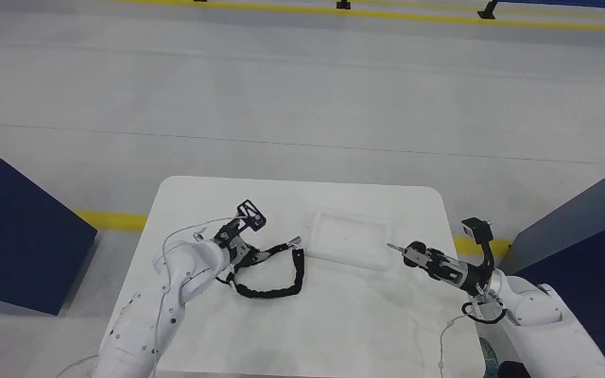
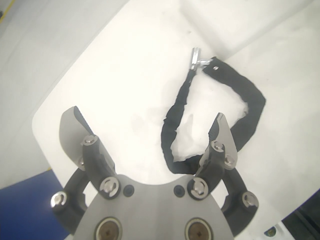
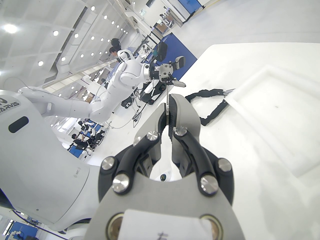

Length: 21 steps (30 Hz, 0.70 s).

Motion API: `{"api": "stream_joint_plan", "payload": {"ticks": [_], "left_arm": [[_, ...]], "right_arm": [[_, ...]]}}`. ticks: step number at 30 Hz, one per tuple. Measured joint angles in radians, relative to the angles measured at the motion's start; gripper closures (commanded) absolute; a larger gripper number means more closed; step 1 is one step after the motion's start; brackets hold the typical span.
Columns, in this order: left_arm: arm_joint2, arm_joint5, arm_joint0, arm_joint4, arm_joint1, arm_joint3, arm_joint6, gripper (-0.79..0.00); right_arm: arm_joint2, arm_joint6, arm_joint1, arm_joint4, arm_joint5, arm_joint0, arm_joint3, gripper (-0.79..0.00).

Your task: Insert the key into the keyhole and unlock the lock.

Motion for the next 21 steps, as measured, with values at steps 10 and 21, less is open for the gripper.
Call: {"api": "stream_joint_plan", "payload": {"ticks": [10, 21], "left_arm": [[0.156, -0.054, -0.201, -0.141, -0.059, 0.231, -0.086, -0.785], [0.164, -0.064, -0.210, -0.153, -0.062, 0.247, -0.086, -0.785]], "right_arm": [[0.000, 0.000, 0.000, 0.000, 0.000, 0.000, 0.000, 0.000], [0.000, 0.000, 0.000, 0.000, 0.000, 0.000, 0.000, 0.000]]}}
